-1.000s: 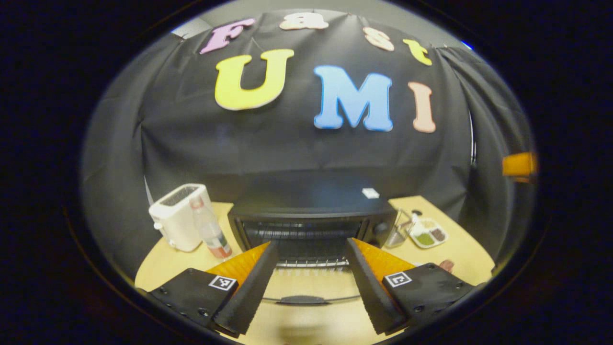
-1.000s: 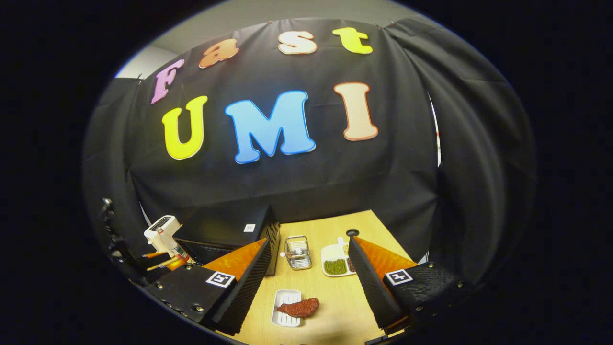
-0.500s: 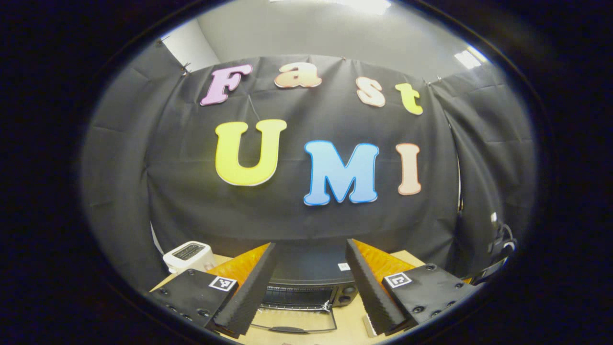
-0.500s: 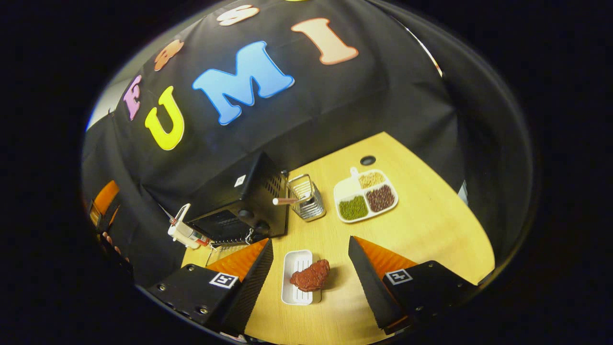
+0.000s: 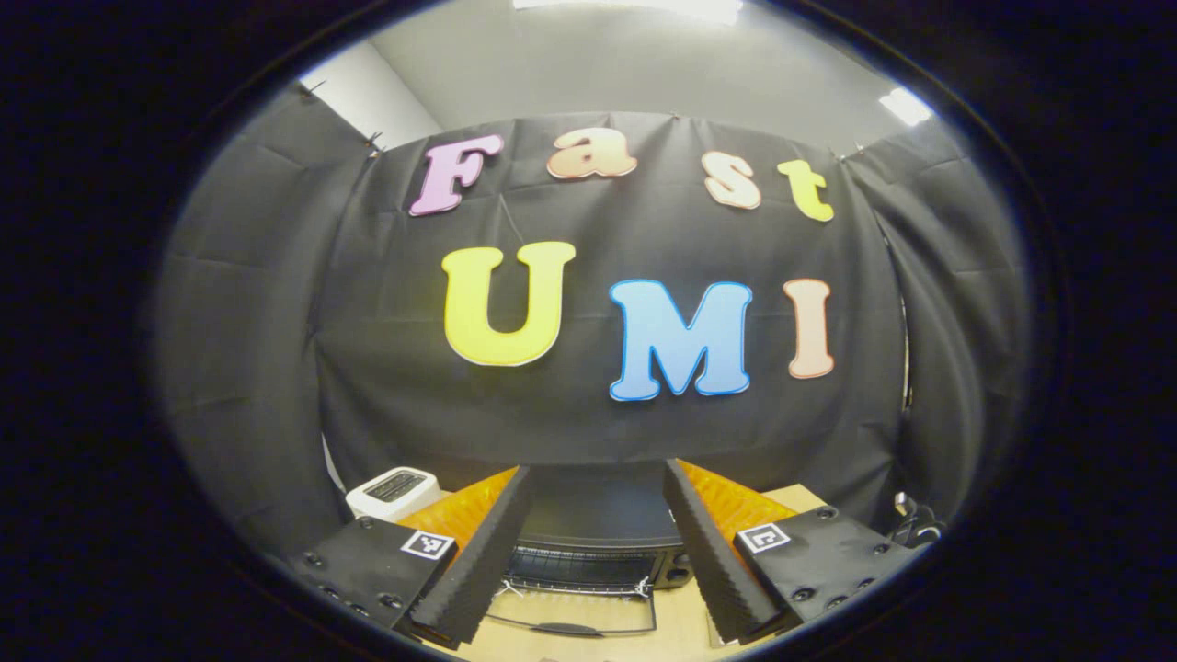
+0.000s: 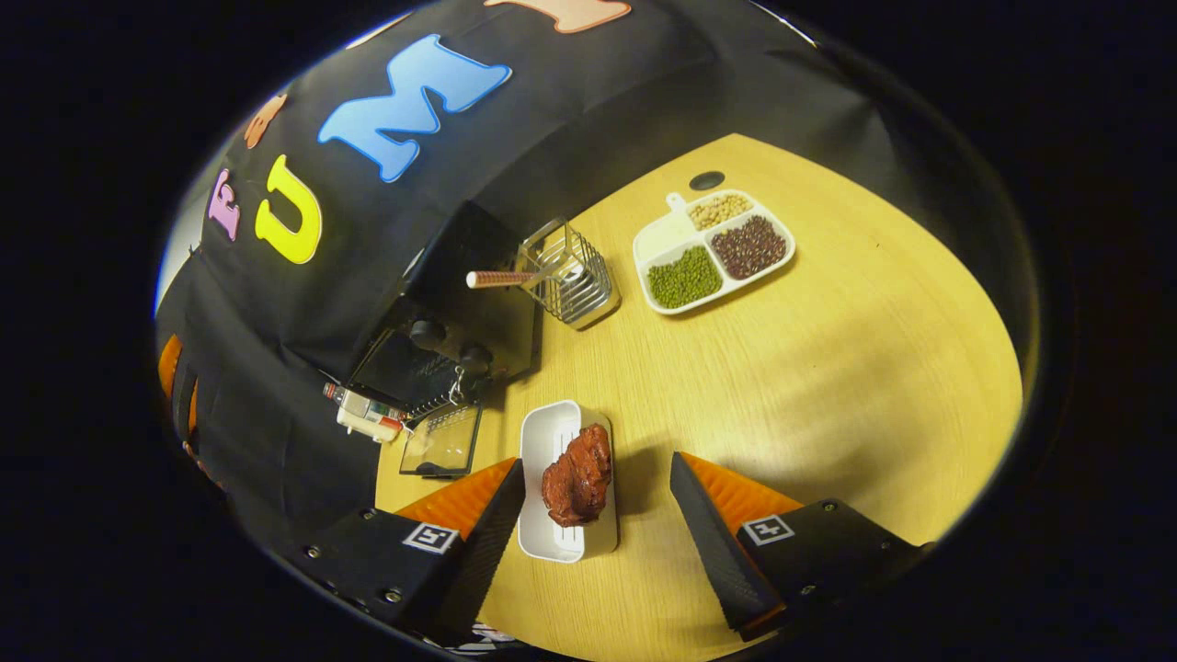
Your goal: Open the electric oven with the left hand, put the food in, and close the electric oven.
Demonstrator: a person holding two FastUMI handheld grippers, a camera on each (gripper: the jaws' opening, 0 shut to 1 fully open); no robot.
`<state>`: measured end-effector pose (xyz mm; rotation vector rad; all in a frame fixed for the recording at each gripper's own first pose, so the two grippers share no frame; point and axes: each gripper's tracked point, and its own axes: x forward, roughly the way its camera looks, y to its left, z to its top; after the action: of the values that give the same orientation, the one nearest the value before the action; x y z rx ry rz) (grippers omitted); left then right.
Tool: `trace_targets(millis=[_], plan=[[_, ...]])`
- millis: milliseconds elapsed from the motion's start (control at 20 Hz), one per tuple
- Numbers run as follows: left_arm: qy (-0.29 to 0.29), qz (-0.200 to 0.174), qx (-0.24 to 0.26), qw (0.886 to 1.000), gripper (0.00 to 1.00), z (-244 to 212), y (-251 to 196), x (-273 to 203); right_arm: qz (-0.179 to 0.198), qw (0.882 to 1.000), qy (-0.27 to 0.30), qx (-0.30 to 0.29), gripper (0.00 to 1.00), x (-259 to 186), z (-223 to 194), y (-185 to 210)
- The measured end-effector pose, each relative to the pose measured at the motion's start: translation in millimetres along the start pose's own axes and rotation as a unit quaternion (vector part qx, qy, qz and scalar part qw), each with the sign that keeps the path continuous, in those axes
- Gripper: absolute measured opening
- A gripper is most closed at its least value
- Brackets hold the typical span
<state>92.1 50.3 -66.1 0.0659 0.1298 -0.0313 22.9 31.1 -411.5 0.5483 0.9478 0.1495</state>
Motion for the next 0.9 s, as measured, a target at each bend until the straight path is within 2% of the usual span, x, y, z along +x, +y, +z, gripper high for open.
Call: trace_targets(millis=[100, 150, 200, 250, 300, 350, 400, 450, 500, 600, 650, 800, 850, 900], plan=[[-0.001, 0.02, -0.004, 1.0, 1.0, 3.8, 11.9, -2.9, 0.01, 1.0, 0.014, 0.001, 0.95, 14.9, -5.4, -1.8], [0.0, 0.032, -0.001, 0.999, 1.0, 4.7, 19.4, -4.5, 0.015, 1.0, 0.022, 0.004, 0.75, 18.2, -6.8, -2.8], [0.0, 0.042, 0.003, 0.999, 1.0, 6.8, 24.2, -6.8, 0.023, 0.999, 0.027, 0.01, 0.84, 20.8, -8.3, -2.2], [0.001, 0.052, 0.007, 0.999, 1.0, 7.7, 28.2, -9.1, 0.025, 0.999, 0.032, 0.018, 0.76, 23.0, -8.0, -3.7], [0.0, 0.06, 0.01, 0.998, 0.92, 9.3, 30.9, -11.3, 0.043, 0.998, 0.039, 0.033, 0.7, 25.3, -9.0, 0.5], [0.0, 0.066, 0.012, 0.998, 0.92, 10.0, 32.6, -13.4, 0.058, 0.996, 0.041, 0.05, 0.6, 27.7, -7.6, 4.6], [0.0, 0.068, 0.012, 0.998, 1.0, 11.9, 33.1, -14.3, 0.066, 0.994, 0.044, 0.07, 0.47, 29.2, -6.7, 9.2], [-0.001, 0.067, 0.012, 0.998, 1.0, 12.3, 32.4, -16.9, 0.07, 0.993, 0.049, 0.083, 0.31, 29.7, -5.6, 10.8], [-0.002, 0.064, 0.011, 0.998, 1.0, 13.2, 32.3, -17.9, 0.078, 0.992, 0.053, 0.082, 0.25, 29.5, -7.2, 13.6], [0.0, 0.057, 0.012, 0.998, 1.0, 9.6, 34.2, -12.7, 0.091, 0.991, 0.046, 0.089, 0.22, 30.3, 3.2, 16.0], [0.002, 0.052, 0.01, 0.999, 1.0, 6.8, 35.5, -9.6, 0.084, 0.991, 0.042, 0.092, 0.11, 41.2, -1.1, 18.6], [0.002, 0.032, 0.004, 0.999, 1.0, 4.3, 41.2, 0.1, 0.075, 0.992, 0.032, 0.098, 0.11, 23.0, 1.8, 22.5], [0.003, 0.027, 0.002, 1.0, 0.96, 3.6, 45.7, 2.5, 0.076, 0.992, 0.025, 0.095, 0.11, 17.8, 2.9, 26.5], [0.002, 0.023, -0.001, 1.0, 1.0, 4.3, 49.3, 5.7, 0.077, 0.993, 0.018, 0.093, 0.11, 12.3, 3.5, 33.6]])
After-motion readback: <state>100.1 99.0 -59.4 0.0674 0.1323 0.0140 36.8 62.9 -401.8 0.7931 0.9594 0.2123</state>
